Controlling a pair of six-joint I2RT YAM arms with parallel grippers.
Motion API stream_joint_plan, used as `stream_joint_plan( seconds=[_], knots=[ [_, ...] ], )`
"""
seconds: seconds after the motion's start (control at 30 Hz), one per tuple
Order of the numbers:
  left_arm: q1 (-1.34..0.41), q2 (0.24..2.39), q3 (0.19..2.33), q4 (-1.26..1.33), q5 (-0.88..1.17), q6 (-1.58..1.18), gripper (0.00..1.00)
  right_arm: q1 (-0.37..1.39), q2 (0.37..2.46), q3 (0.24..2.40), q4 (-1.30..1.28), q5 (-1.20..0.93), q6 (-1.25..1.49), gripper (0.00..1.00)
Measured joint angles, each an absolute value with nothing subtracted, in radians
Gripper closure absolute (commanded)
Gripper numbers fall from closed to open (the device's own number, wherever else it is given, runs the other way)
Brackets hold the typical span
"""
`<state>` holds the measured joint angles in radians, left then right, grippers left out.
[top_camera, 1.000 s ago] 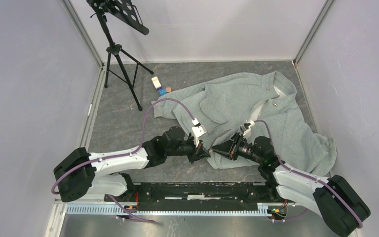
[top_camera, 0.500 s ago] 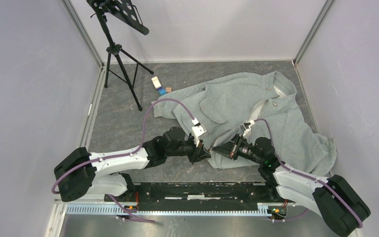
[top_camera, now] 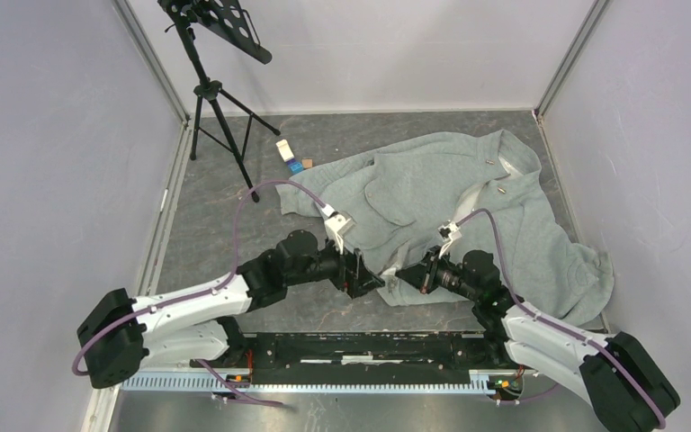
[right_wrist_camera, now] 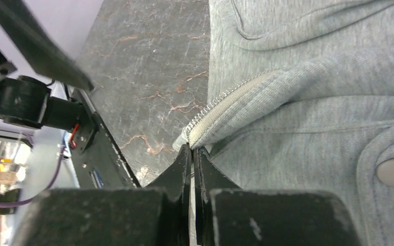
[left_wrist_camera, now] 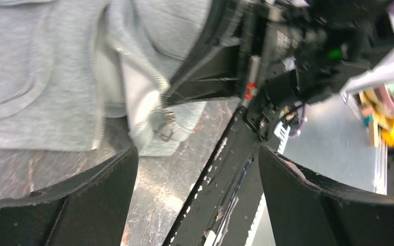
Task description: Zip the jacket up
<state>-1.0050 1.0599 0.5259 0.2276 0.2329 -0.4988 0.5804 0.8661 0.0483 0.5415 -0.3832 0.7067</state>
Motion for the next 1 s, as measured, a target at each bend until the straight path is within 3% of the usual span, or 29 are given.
stream_joint_plan(
  seconds=[0.23,0.4,0.6,0.73,0.83,1.0],
  knots=[
    [-0.878,1.135,0.601,0.089,0.213,-0.636,0.16,0.58,0.786,0.049,0.454,-0.379,0.589,1.0],
    [-0.872,1.26,0.744,-0.066,0.208,-0.628,0.25,0.58,0.67,0.125,0.201,-0.308,0.516,1.0],
    [-0.873,1.421,0.898,-0.153,0.184,-0.551,0.38,0.58,0.516,0.313,-0.138,-0.165,0.438,1.0],
    [-0.884,1.584,1.023,-0.256,0.185,-0.447,0.43,0.58,0.456,0.394,-0.274,-0.082,0.398,1.0],
    [-0.894,1.689,1.102,-0.323,0.181,-0.374,0.51,0.58,0.467,0.418,-0.333,-0.039,0.373,1.0],
    [-0.912,1.774,1.174,-0.418,0.173,-0.291,0.53,0.58,0.496,0.421,-0.382,-0.02,0.35,1.0]
  ],
)
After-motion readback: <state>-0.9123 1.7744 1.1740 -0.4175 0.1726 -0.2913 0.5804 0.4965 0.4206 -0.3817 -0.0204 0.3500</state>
